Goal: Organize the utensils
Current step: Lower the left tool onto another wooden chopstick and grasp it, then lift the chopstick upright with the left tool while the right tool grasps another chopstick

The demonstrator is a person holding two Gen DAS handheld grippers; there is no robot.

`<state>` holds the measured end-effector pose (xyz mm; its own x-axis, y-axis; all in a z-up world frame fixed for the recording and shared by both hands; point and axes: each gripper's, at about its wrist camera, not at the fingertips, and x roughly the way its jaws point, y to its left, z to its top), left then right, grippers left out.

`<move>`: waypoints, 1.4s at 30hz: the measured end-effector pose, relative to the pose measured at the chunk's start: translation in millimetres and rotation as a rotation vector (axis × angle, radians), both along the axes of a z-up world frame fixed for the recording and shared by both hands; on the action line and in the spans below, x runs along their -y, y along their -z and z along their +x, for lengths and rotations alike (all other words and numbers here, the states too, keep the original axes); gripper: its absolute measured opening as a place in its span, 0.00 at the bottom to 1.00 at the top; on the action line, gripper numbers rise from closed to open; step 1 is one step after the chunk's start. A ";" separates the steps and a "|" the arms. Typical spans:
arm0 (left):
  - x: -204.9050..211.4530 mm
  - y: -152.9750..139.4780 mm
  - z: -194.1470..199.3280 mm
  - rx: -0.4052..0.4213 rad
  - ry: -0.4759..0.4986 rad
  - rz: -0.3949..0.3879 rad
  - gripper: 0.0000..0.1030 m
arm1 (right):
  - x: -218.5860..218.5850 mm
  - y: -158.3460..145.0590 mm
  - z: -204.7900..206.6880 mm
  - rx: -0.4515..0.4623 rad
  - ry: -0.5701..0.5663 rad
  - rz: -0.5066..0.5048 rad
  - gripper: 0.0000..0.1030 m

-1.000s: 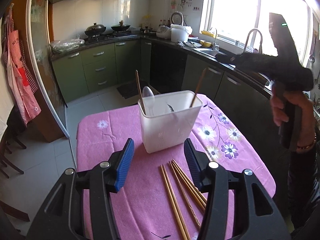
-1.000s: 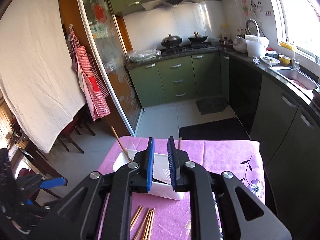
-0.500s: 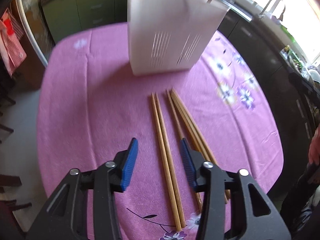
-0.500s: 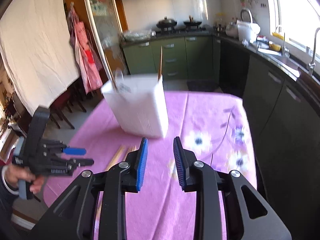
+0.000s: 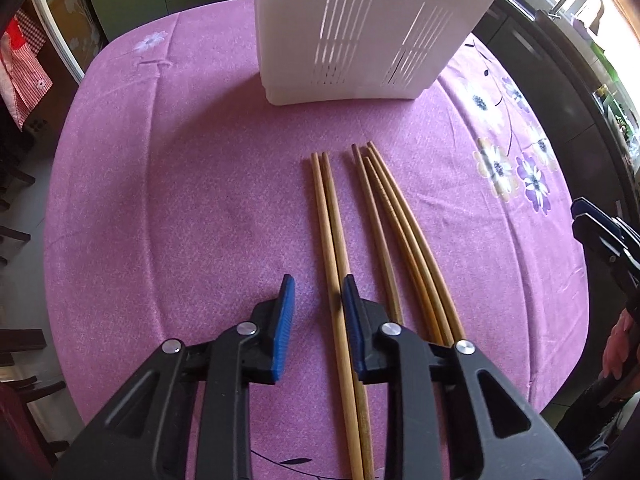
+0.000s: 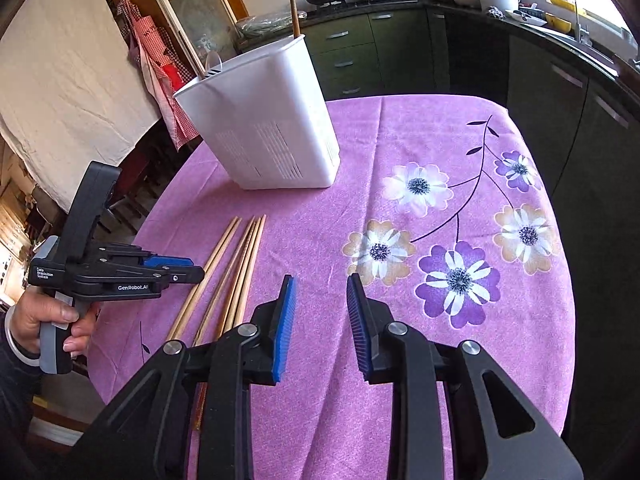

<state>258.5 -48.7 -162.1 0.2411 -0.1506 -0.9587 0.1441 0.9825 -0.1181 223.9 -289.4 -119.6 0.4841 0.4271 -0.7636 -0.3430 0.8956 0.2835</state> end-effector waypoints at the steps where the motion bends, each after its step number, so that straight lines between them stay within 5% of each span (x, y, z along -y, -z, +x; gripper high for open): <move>1: -0.2 0.8 0.2 -0.009 -0.001 0.008 0.20 | -1.5 0.4 0.3 -0.003 -0.003 0.004 0.29; 12: 29.1 7.0 5.2 0.013 0.049 0.113 0.13 | -17.8 1.9 2.7 -0.014 -0.042 -0.007 0.29; 20: 15.1 -1.9 3.5 0.019 0.025 0.050 0.06 | -27.6 2.5 2.3 -0.020 -0.065 -0.023 0.29; 34: -23.6 -116.0 -57.0 0.363 0.019 -0.009 0.06 | -57.4 10.8 21.6 -0.094 -0.142 -0.029 0.31; 39: -26.3 -130.4 -70.2 0.438 0.027 0.003 0.06 | -79.0 23.7 37.7 -0.161 -0.186 -0.056 0.29; 42: -25.3 -129.1 -74.8 0.456 0.037 0.009 0.06 | -93.1 33.5 47.6 -0.199 -0.207 -0.096 0.17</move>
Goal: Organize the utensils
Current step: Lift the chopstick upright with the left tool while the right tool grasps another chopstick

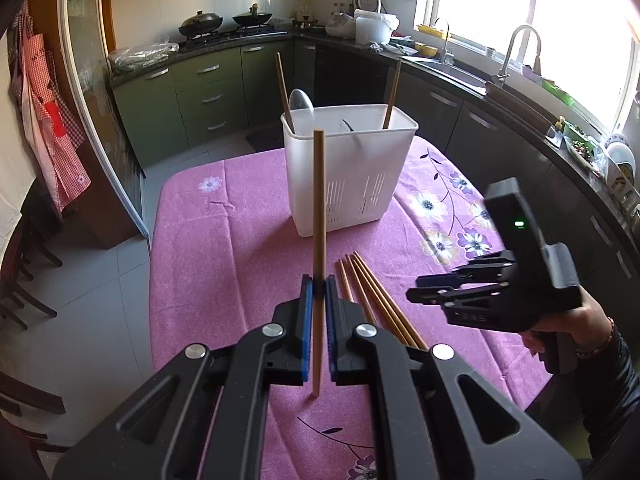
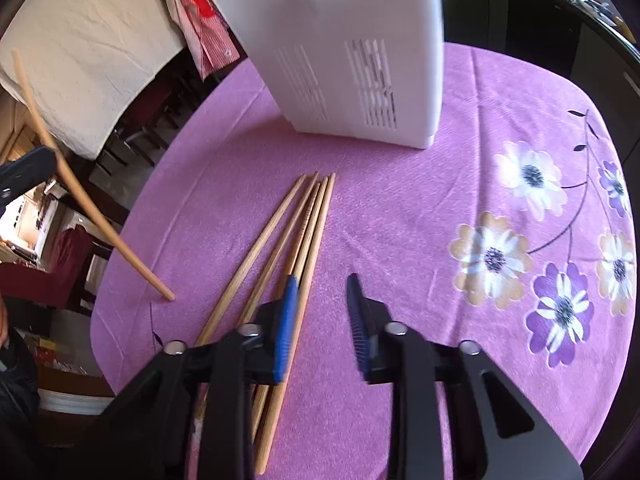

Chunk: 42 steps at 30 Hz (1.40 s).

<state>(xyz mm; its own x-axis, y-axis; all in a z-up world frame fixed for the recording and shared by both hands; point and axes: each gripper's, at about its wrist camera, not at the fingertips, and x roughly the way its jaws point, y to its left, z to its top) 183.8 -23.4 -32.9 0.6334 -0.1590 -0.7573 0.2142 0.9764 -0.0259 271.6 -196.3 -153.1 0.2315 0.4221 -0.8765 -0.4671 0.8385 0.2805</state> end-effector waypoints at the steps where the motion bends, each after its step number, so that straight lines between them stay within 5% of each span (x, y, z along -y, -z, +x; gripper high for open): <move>1: 2.5 -0.1 -1.4 0.004 0.002 0.001 0.06 | -4.7 2.8 1.9 -0.007 -0.005 -0.013 0.17; 31: -2.8 -1.2 -18.3 0.044 0.008 0.009 0.06 | -81.1 20.9 16.0 0.031 -0.044 -0.214 0.07; 42: -9.0 -2.8 -20.6 0.044 0.002 0.019 0.06 | -12.6 -88.6 -37.8 0.289 0.043 0.024 0.07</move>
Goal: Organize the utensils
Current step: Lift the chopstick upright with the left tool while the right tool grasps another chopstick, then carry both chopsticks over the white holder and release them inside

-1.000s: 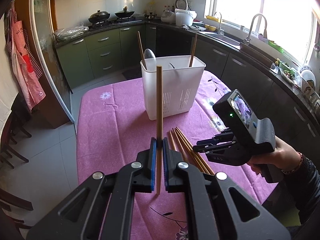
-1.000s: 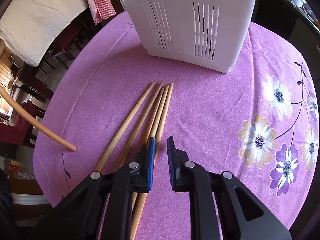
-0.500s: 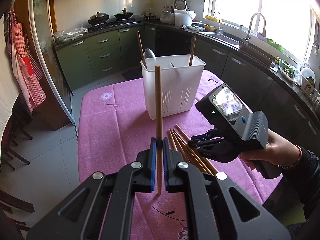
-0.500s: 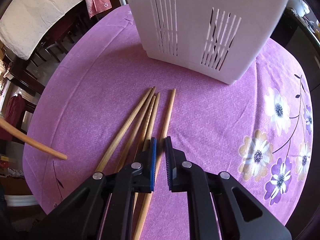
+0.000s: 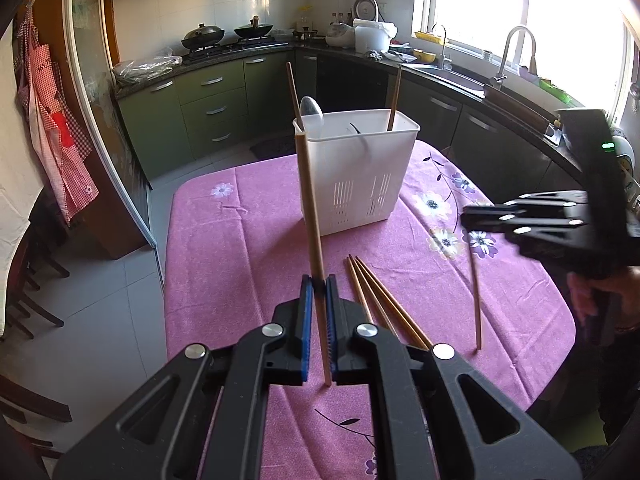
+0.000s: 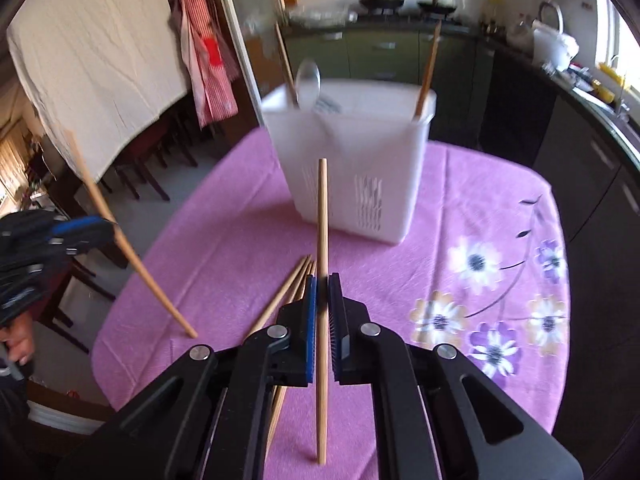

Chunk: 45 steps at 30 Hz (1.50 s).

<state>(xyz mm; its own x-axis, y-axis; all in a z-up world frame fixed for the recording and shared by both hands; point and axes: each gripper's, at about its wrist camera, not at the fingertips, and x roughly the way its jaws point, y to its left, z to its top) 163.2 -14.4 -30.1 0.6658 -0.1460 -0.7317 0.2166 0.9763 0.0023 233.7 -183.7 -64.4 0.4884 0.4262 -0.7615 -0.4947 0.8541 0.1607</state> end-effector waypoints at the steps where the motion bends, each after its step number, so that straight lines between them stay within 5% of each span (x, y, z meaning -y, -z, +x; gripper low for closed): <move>1: 0.1 -0.2 -0.5 0.001 0.000 0.001 0.06 | 7.4 -8.0 -8.5 0.025 0.006 0.016 0.07; 7: 0.2 -0.2 -2.5 0.005 0.005 0.006 0.06 | 48.5 -25.0 -47.1 0.121 0.052 0.068 0.07; 16: 1.1 -12.5 -0.9 0.011 0.014 -0.002 0.06 | 63.0 -30.1 -62.7 0.126 0.053 0.085 0.07; 22: 10.0 -66.0 16.4 0.067 0.051 -0.017 0.06 | 65.6 -28.2 -63.6 0.122 0.051 0.099 0.07; 28: 29.5 -136.6 52.0 0.221 0.060 -0.034 0.06 | 71.6 -27.9 -63.8 0.118 0.052 0.117 0.07; 32: 38.2 -153.4 80.9 0.294 0.033 -0.038 0.06 | 75.4 -27.1 -63.5 0.116 0.048 0.132 0.07; 36: 43.7 -139.6 116.3 0.287 -0.004 -0.016 0.06 | 79.0 -32.5 -62.6 0.123 0.044 0.154 0.07; 45: 38.2 -68.2 163.9 0.108 -0.031 -0.009 0.06 | 82.0 -75.3 -48.9 0.187 0.033 0.213 0.07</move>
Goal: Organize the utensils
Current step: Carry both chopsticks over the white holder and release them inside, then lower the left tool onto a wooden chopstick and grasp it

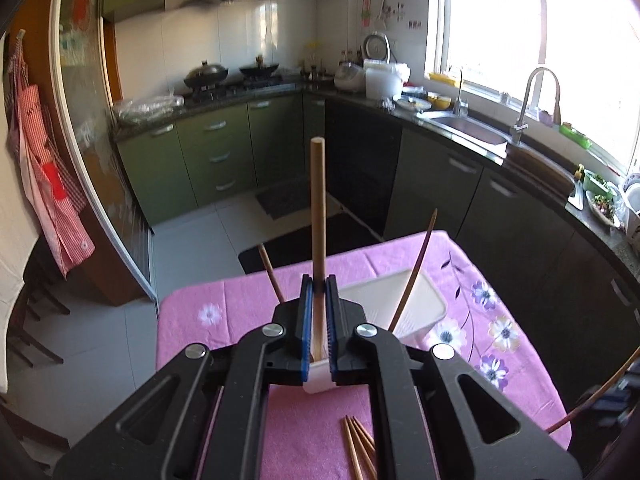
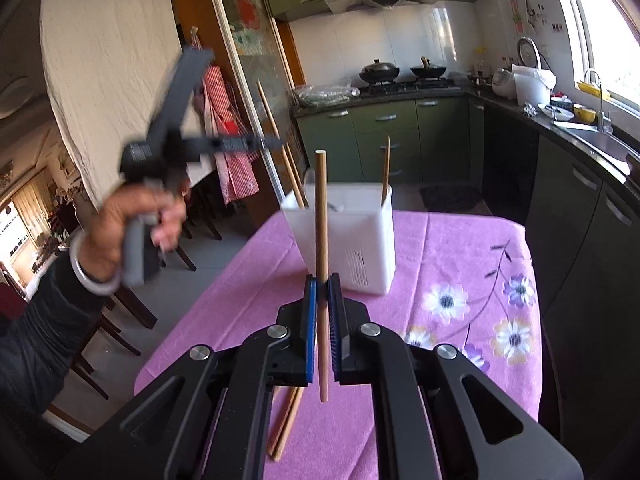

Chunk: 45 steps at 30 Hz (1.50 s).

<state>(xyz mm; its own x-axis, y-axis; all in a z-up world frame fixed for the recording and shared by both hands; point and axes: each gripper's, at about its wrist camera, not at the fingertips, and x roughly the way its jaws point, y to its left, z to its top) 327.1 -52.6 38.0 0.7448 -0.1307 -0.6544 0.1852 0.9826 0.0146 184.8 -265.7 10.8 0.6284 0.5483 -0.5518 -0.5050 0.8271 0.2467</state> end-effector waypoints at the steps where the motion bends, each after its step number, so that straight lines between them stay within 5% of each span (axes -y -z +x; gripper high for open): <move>1: 0.5 7.8 1.9 -0.021 0.004 0.001 0.06 | -1.0 -7.3 3.7 0.009 0.002 0.007 0.07; 7: 0.4 36.9 -4.6 -0.072 0.013 0.012 0.07 | -6.9 -61.2 38.3 0.093 0.046 0.078 0.07; 16: -14.7 23.4 -37.4 -0.032 0.007 -0.008 0.13 | -17.1 -111.0 96.2 0.208 0.160 0.130 0.07; 30: -19.3 54.7 -89.2 -0.166 0.070 -0.004 0.19 | -49.3 -26.9 168.0 0.027 0.175 -0.035 0.09; 36: -5.7 82.1 -95.1 -0.276 0.107 -0.028 0.19 | -35.6 -36.0 129.9 0.085 0.157 -0.027 0.09; 40: 6.6 113.9 -93.5 -0.391 0.121 -0.038 0.19 | -21.8 -33.3 86.4 0.092 0.136 -0.049 0.20; 45: 21.4 161.2 -84.8 -0.552 0.117 -0.027 0.19 | -10.2 13.5 41.0 0.005 0.092 -0.115 0.20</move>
